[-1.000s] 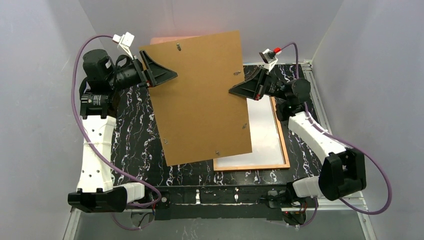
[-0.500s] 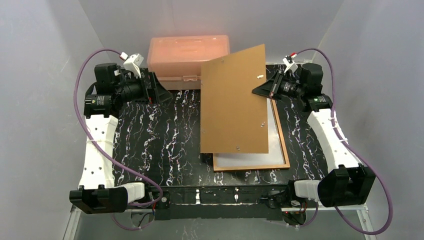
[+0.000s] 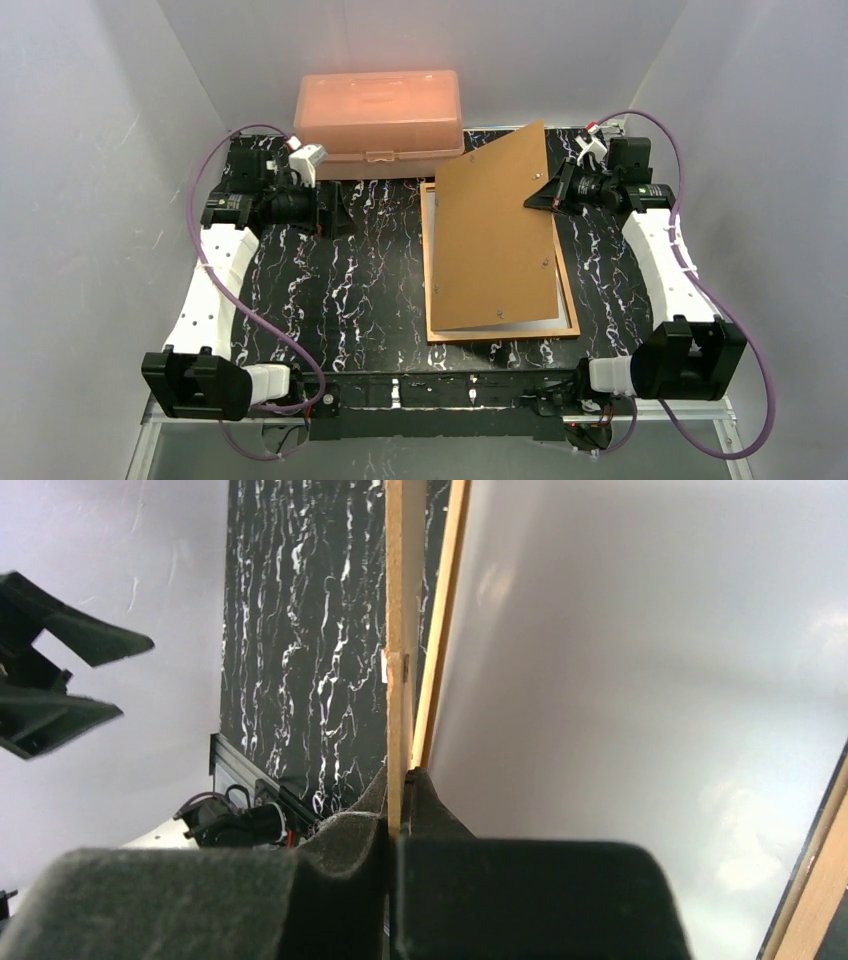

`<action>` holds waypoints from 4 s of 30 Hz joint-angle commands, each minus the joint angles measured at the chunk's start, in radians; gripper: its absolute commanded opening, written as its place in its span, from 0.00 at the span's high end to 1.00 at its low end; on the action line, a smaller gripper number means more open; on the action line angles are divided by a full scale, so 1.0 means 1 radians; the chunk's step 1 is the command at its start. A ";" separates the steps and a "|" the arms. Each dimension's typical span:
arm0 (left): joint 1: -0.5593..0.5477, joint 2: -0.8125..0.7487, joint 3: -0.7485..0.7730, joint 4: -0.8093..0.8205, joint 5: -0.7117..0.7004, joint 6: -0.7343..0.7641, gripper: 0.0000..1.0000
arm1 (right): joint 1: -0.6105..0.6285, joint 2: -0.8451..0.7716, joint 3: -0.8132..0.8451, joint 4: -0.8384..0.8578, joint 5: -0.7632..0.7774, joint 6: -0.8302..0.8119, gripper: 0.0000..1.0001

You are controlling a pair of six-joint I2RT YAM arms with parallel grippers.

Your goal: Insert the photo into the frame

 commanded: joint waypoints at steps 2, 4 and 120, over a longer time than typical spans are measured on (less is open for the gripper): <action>-0.067 0.030 -0.040 0.006 -0.009 0.069 0.06 | -0.024 0.031 0.095 -0.015 -0.028 -0.053 0.99; -0.073 0.041 -0.039 0.006 -0.009 0.077 0.07 | -0.023 0.046 0.110 -0.026 -0.031 -0.065 0.99; -0.272 0.534 -0.079 0.294 -0.287 0.059 0.57 | 0.268 0.367 0.088 -0.028 0.330 -0.164 0.36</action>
